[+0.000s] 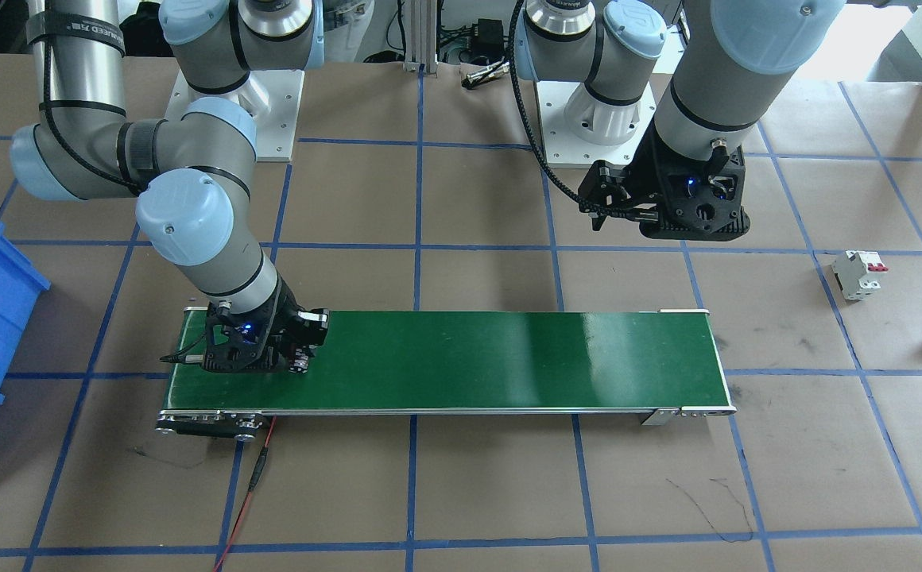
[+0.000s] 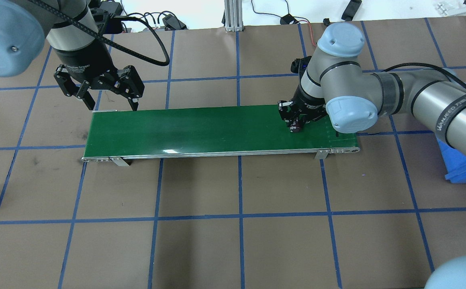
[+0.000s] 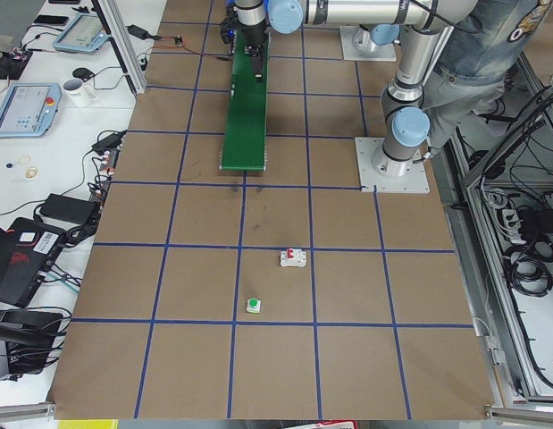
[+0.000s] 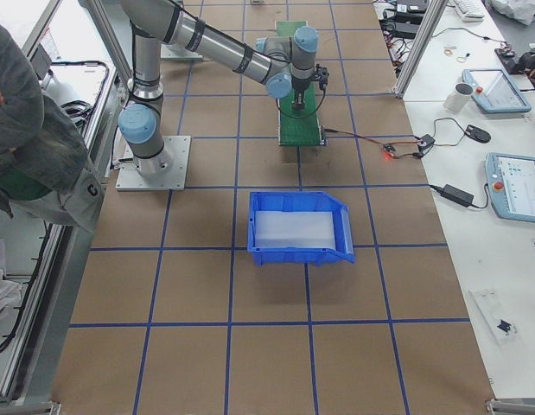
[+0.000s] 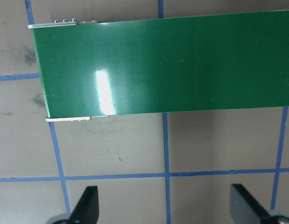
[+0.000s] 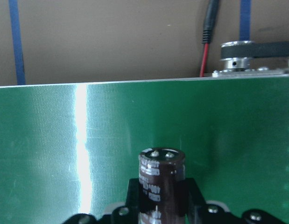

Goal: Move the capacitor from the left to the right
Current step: 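Close the right gripper on the capacitor on the belt, then lift the capacitor with the right gripper and carry it over the blue bin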

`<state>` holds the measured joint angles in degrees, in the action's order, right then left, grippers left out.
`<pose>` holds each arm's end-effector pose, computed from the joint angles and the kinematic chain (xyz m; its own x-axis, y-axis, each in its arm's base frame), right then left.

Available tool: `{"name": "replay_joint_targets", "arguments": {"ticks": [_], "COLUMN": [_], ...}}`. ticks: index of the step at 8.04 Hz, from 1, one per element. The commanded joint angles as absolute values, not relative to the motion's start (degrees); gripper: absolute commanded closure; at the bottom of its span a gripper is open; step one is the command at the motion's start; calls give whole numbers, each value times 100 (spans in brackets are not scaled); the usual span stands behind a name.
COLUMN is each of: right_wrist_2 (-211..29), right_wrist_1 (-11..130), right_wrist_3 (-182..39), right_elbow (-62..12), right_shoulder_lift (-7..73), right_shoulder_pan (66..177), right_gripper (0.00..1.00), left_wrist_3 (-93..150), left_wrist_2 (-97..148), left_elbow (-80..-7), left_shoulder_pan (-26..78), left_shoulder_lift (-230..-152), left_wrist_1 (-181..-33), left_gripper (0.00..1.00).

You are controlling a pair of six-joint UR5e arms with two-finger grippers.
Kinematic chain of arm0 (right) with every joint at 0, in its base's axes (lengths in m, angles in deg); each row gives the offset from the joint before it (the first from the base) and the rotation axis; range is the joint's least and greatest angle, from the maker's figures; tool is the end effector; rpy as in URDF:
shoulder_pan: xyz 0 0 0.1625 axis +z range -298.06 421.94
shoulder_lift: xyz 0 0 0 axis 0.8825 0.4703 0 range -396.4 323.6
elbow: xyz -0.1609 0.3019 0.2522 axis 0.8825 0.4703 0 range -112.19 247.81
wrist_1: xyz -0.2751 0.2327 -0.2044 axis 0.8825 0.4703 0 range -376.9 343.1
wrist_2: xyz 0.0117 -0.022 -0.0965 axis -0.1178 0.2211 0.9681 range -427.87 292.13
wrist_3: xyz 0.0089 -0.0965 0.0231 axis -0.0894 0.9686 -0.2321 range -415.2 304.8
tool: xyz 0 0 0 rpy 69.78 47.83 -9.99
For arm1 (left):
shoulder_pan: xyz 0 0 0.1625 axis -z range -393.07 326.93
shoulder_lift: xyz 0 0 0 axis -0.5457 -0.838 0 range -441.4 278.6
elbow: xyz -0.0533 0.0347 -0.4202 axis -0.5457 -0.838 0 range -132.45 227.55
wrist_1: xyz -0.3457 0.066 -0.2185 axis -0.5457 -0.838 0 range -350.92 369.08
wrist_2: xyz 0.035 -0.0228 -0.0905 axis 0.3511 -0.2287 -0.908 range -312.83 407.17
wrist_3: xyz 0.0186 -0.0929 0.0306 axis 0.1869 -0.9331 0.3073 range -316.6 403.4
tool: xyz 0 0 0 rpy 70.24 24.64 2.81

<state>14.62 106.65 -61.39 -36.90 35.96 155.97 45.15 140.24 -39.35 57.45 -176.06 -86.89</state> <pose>0.1855 -0.5502 0.2611 -0.9906 0.0356 -0.1320 0.0368 0.9993 -0.0067 -0.1327 -0.5112 0.4638 -0.9977 0.0464 -0.0492 0.0396 0.9904 0.1326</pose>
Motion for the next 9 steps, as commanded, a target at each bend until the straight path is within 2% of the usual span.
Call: {"name": "replay_joint_targets", "arguments": {"ticks": [1,5,9], "right_wrist_2": [2061,2239,3283], "right_wrist_1": [9784,8701,8540], "right_wrist_3": [-5899,-4794,-3685], "right_elbow": [-3189,-2773,-2588], "right_shoulder_lift": [4031,4542,4727], "right_shoulder_pan": [15328,14240,12737], "right_gripper": [100,100,100], "left_wrist_3": [4516,4516,4516], "left_wrist_2": [14024,14024,14024], "left_elbow": [-3929,-3929,-3929], "left_shoulder_pan": [5737,5737,5737], "left_shoulder_lift": [-17606,-17606,-17606], "left_wrist_1": [-8681,-8681,-8681], "left_gripper": [0,0,0]}}
